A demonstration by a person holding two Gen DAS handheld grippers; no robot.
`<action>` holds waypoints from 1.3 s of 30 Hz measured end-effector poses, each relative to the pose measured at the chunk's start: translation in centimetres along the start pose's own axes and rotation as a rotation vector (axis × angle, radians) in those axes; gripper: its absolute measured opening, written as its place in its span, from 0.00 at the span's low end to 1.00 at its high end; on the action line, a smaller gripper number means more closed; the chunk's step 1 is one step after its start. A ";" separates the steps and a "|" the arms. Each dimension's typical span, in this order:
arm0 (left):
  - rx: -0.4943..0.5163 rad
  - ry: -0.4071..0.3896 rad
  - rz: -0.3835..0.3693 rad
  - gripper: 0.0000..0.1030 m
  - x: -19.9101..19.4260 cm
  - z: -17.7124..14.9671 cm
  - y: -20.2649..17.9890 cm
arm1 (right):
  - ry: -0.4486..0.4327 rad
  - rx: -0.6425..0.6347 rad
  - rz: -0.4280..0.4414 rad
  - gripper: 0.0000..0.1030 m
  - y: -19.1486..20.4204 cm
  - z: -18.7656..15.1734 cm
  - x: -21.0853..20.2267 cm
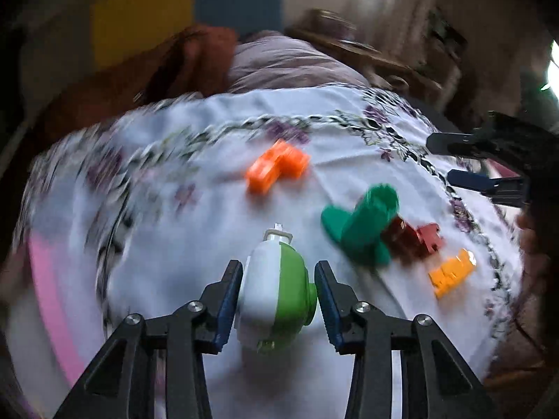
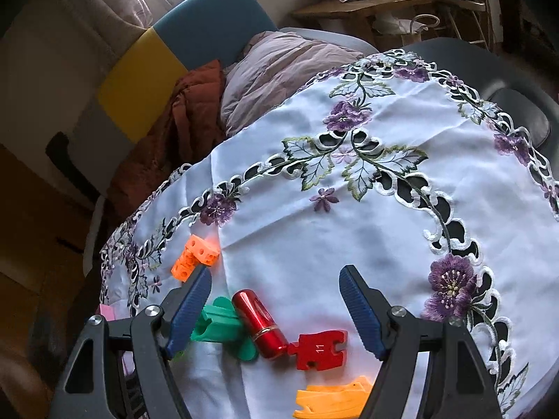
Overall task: Organize rigid objects
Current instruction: 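Grasp the orange cube blocks with the right gripper while the left gripper holds the spool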
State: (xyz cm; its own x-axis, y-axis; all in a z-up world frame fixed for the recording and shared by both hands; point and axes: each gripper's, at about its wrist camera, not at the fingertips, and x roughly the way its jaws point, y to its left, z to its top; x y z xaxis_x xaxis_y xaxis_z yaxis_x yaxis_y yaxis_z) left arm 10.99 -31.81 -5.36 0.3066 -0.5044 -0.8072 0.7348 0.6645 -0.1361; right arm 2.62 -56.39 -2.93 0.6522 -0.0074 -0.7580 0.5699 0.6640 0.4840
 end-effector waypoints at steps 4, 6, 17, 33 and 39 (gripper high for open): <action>-0.047 -0.023 0.028 0.42 -2.0 -3.2 -0.1 | 0.015 -0.023 -0.011 0.75 0.4 -0.2 0.3; -0.046 -0.047 0.030 0.42 -2.3 -3.9 -0.2 | 0.018 -0.040 -0.018 0.75 0.7 -0.4 0.4; -0.127 0.031 -0.003 0.47 0.3 -3.5 1.4 | 0.023 -0.082 -0.071 0.75 1.1 -0.7 0.9; -0.094 -0.018 0.056 0.41 0.5 -4.4 0.9 | 0.137 -0.435 0.027 0.75 10.2 -0.6 4.5; -0.119 -0.025 0.031 0.41 0.4 -4.4 1.4 | 0.226 -0.584 -0.040 0.82 14.9 0.3 9.7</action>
State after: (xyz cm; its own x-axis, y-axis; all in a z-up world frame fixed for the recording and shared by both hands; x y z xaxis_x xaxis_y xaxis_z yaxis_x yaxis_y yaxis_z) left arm 9.49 -28.62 -8.43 0.3444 -0.4951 -0.7977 0.6480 0.7402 -0.1796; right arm 17.59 -46.75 -2.92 0.4783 0.0751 -0.8750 0.1828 0.9660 0.1828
